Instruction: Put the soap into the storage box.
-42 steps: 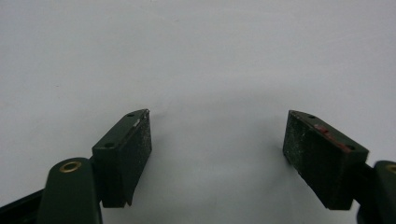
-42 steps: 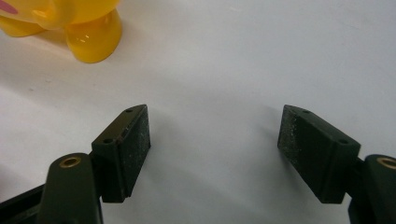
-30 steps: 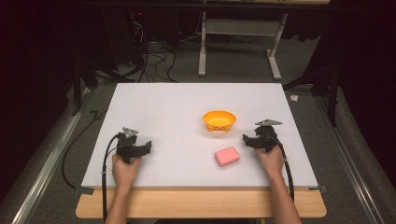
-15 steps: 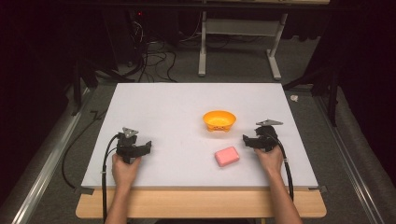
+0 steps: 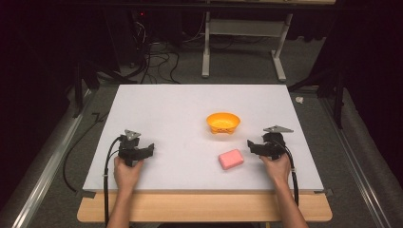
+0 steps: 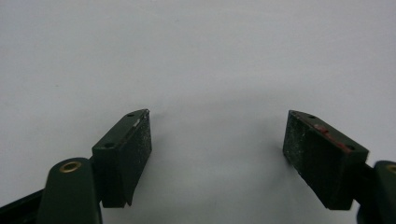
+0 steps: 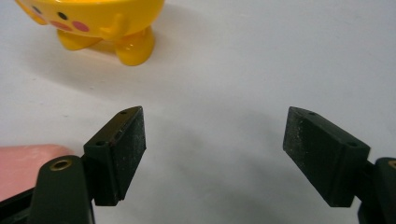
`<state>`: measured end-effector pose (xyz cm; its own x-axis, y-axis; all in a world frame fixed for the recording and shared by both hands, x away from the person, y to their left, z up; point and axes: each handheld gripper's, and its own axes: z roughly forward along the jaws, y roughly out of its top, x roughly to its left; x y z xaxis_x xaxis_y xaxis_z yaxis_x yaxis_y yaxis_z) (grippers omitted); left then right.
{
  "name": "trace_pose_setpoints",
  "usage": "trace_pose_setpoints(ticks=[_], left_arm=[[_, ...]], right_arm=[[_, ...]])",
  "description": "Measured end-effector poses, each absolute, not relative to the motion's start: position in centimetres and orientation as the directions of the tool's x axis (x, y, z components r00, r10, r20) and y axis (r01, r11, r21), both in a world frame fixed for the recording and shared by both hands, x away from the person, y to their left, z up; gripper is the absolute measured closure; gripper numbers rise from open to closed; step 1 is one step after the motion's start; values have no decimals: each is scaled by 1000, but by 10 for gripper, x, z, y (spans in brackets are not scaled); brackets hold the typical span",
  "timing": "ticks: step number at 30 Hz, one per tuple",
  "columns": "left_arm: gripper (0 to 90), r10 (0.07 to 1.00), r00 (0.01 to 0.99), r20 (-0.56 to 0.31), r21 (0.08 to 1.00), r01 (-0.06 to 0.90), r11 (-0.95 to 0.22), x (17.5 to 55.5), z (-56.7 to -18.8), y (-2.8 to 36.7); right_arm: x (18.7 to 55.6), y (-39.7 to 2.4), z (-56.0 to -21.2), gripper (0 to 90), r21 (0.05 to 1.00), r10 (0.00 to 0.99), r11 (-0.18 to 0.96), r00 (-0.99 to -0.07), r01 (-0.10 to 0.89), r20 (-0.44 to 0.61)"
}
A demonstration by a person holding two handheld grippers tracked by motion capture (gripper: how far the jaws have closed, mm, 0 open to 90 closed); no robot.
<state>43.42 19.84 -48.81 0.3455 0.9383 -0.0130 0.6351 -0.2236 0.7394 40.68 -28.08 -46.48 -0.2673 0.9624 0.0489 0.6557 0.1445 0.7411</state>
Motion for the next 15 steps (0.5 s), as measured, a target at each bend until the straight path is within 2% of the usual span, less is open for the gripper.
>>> trace_pose_setpoints(ticks=[15], left_arm=[[241,938,346,-13,739,635,-224,434,-488,198]], right_arm=[[372,-256,-451,170,744,942,173,-329,645,66]])
